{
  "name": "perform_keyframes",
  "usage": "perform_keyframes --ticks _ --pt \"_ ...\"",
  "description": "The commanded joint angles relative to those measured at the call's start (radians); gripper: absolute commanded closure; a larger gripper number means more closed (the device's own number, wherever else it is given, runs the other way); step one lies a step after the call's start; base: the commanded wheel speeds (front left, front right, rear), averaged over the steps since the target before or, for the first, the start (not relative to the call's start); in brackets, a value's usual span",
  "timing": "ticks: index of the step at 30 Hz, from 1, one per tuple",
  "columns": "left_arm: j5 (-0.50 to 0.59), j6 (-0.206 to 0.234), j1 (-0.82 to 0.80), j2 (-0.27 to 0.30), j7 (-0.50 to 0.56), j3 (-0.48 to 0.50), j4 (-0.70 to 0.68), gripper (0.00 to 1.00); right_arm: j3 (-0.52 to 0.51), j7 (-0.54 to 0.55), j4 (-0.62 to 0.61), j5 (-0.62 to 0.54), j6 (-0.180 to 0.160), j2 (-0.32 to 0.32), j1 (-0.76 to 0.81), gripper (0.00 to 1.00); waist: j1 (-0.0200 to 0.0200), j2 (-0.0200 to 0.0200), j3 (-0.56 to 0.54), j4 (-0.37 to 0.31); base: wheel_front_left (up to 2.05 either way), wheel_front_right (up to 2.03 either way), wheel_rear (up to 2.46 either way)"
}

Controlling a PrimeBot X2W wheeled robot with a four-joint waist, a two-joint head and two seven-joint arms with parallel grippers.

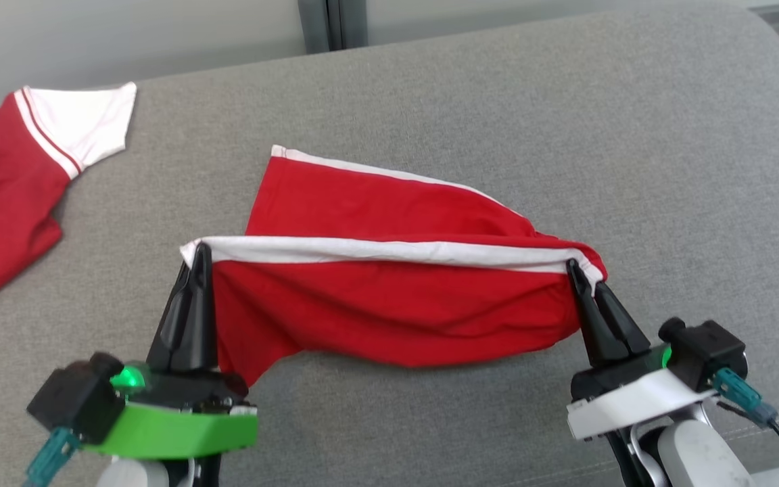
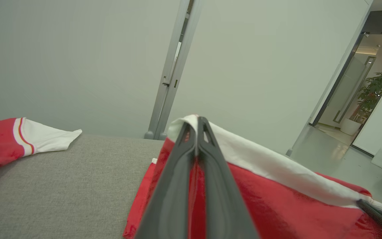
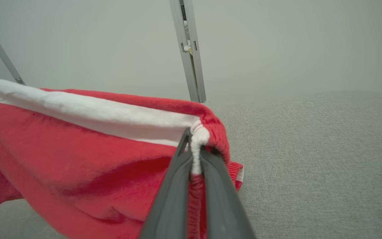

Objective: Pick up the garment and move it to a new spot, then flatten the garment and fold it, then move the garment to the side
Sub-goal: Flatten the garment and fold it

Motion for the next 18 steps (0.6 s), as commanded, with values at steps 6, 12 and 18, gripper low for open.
perform_keyframes --ticks 6,12,18 --pt "-0.002 -0.003 -0.209 0.046 0.000 -0.023 0.205 1.00 0.003 -0.003 0.103 0.012 -0.001 0.026 -0.127 1.00 0.0001 -0.0001 0.113 -0.035 0.00 0.00 0.00" --pt "0.002 -0.002 -0.422 0.075 0.000 -0.064 0.413 1.00 -0.012 -0.003 0.196 -0.005 -0.001 0.047 -0.235 1.00 0.0001 -0.0001 0.191 -0.056 0.00 0.00 0.00" --pt "-0.017 -0.002 -0.587 0.086 0.000 -0.117 0.616 1.00 0.004 -0.003 0.268 0.001 -0.001 0.054 -0.305 1.00 0.0001 -0.0001 0.239 -0.071 0.00 0.00 0.00"
